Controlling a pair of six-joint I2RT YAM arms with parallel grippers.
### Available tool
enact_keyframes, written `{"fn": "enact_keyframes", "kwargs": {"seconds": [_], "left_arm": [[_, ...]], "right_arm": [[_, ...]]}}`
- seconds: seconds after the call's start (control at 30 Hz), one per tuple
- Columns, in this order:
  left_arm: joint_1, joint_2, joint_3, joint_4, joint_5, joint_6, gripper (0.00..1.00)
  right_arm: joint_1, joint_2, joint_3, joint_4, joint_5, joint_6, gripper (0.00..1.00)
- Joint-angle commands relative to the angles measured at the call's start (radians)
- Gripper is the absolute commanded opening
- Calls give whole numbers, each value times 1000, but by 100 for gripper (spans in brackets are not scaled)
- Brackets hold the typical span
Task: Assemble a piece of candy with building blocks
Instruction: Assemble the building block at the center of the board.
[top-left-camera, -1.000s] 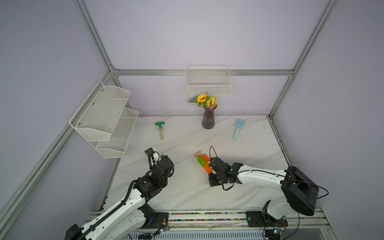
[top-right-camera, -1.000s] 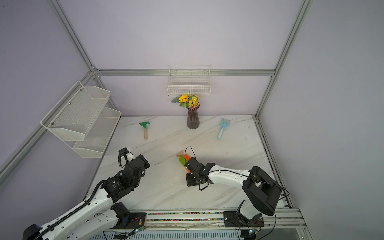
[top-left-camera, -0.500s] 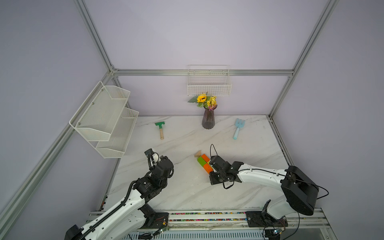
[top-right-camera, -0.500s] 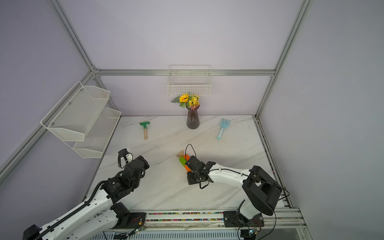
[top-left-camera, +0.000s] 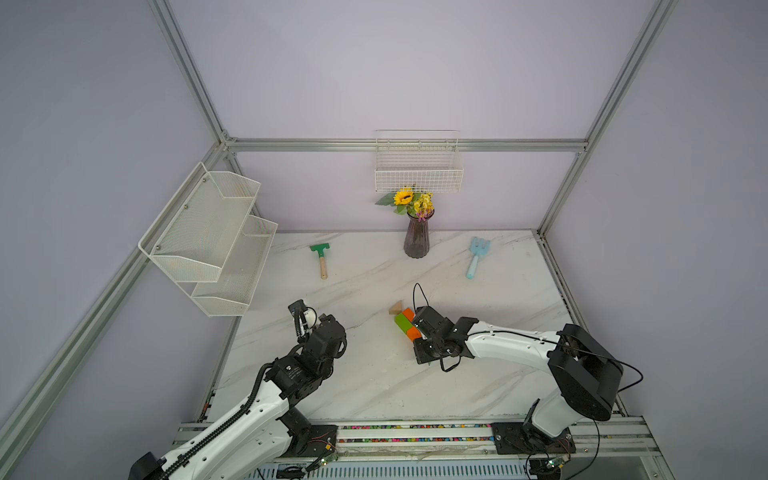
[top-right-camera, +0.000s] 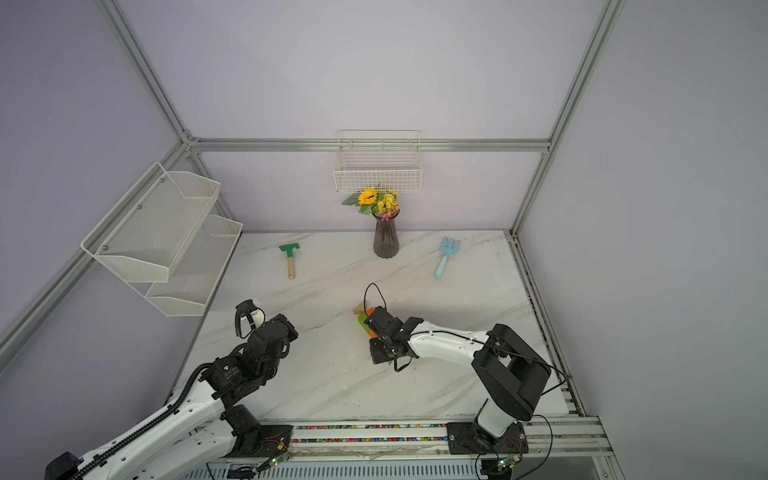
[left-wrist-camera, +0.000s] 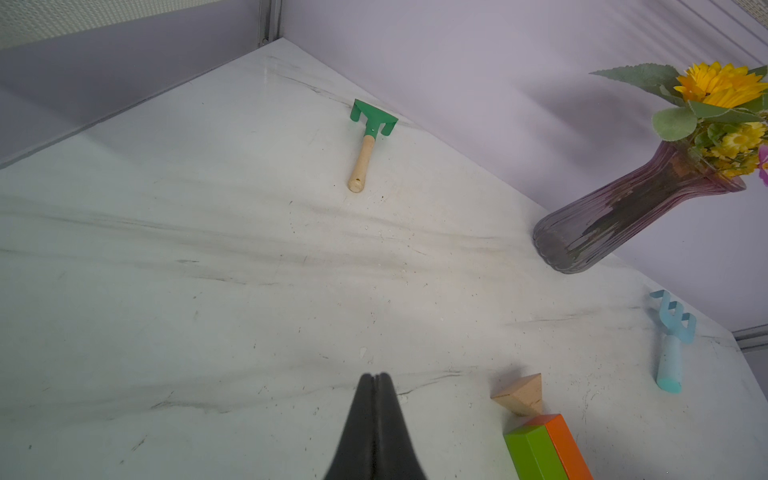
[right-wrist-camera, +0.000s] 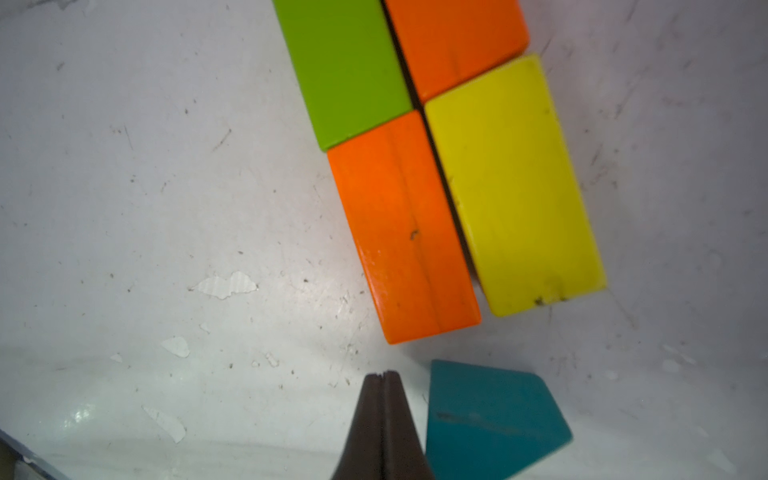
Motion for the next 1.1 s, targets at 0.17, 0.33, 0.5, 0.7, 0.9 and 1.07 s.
{"fn": "enact_keyframes", "kwargs": {"seconds": [0.17,0.33,0.5,0.7,0.9,1.07], "left_arm": [[9,-21,-7,-8,-17,-17,0],[9,-18,-9,-6,-18,-20,0],[10,-15,-10,-6,-16,-20,0],[10,-17,-10,-12,-17,-21,0],[11,-27,-10,-25,-23,-26,0],[12,-27,-10,-13,-24,-18,0]], "right_arm": [[-11,10,20,-52,59,-30,0],[-17,10,18,-60,74,-37,0],[-24,5,26,-61,95,-50,0],[-25,-94,43,-18,113,-80,0],[-66,-316,-34,-21,90,-28,0],[-246,-441,-234,-26,-96,27,0]]}}
